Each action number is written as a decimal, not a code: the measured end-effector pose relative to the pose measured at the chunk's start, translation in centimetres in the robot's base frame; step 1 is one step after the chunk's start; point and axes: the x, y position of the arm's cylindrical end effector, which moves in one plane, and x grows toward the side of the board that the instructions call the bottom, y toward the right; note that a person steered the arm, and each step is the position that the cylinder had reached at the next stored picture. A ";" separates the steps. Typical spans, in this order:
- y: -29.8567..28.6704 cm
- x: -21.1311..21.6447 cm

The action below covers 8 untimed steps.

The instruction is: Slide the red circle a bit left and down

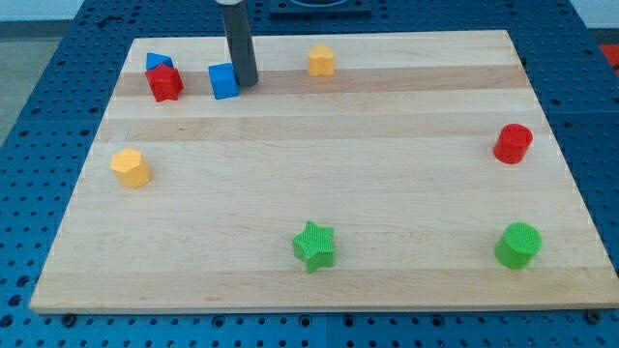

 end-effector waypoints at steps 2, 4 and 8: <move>-3.7 0.0; -4.8 0.0; 24.4 4.3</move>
